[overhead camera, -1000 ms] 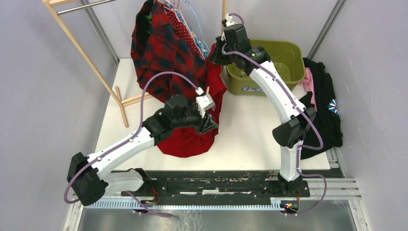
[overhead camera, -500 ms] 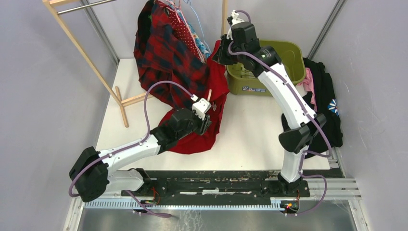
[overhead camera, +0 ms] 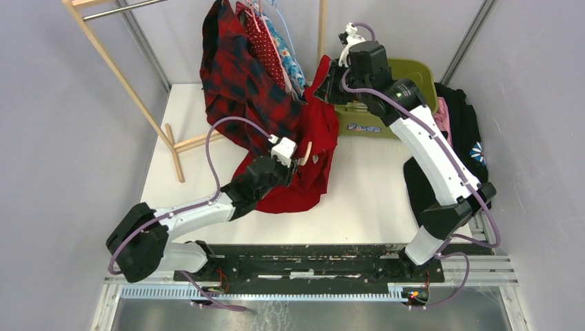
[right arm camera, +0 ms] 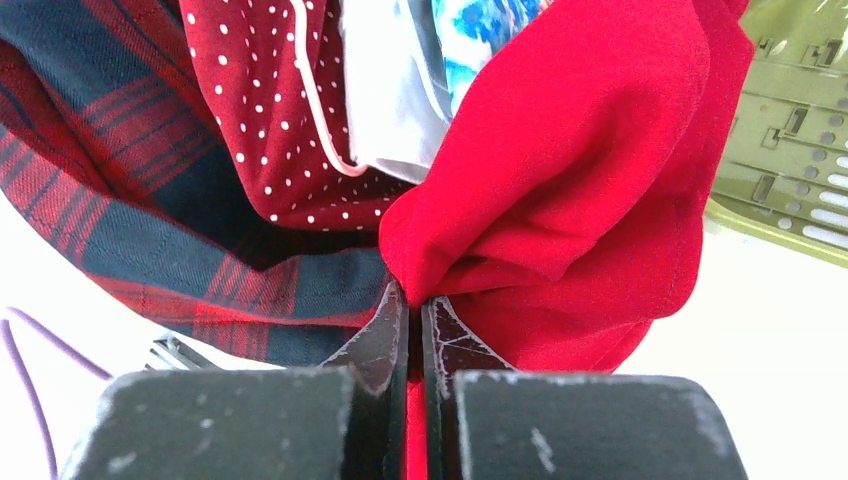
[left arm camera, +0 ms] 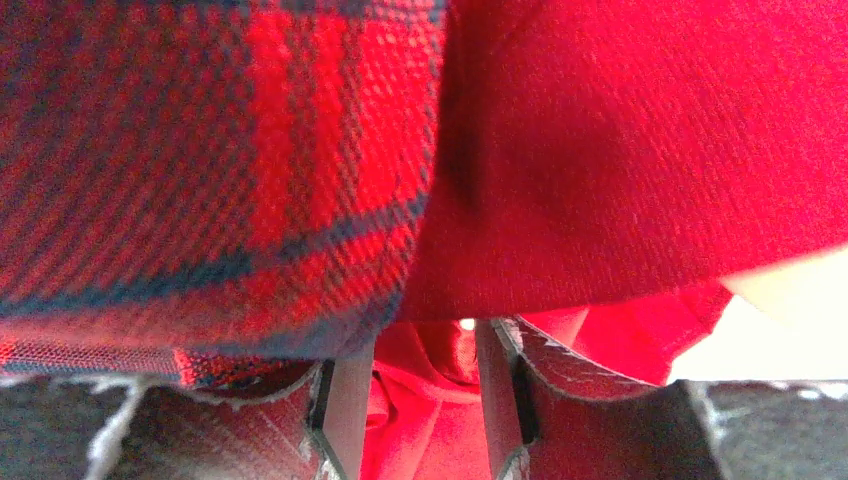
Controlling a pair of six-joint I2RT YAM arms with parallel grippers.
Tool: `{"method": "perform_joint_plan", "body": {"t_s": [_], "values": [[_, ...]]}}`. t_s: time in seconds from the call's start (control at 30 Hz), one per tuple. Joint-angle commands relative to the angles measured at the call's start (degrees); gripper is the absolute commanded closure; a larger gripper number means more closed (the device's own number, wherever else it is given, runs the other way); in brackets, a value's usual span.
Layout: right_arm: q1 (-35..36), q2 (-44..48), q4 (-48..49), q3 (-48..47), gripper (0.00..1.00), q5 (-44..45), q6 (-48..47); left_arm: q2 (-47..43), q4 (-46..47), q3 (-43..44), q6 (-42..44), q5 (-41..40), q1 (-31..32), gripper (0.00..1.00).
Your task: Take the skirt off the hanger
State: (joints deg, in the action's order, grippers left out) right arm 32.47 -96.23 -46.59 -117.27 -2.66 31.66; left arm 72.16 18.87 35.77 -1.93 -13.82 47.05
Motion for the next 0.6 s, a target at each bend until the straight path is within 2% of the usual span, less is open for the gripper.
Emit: {"method": "perform_joint_plan", "body": {"t_s": [0.0, 0.2, 0.3, 0.37, 0.5, 0.57], "values": [[0.1, 4.5, 6.9, 0.7, 0.99, -1.9, -0.2, 3.5, 8.5, 3.8, 1.7, 2.4, -1.2, 0.51], [0.2, 3.6, 6.6, -0.6, 0.99, -3.0, -0.5, 5.8, 16.6, 2.8, -3.8, 14.3, -1.2, 0.44], [0.2, 2.4, 6.3, -1.5, 0.99, -3.4, -0.7, 3.4, 16.7, 1.8, -5.2, 16.7, -1.2, 0.42], [0.2, 1.5, 6.1, -2.2, 0.99, -3.8, -0.7, 1.4, 15.6, 1.2, -6.0, 18.4, -1.2, 0.36], [0.3, 0.5, 6.8, -3.0, 0.99, -6.0, 0.3, 0.2, 14.3, -0.3, -5.8, 14.2, -1.2, 0.35], [0.8, 0.3, 7.0, -3.1, 0.99, -6.6, 0.3, 2.6, 17.0, -0.9, -4.7, 10.6, -1.2, 0.36]]}}
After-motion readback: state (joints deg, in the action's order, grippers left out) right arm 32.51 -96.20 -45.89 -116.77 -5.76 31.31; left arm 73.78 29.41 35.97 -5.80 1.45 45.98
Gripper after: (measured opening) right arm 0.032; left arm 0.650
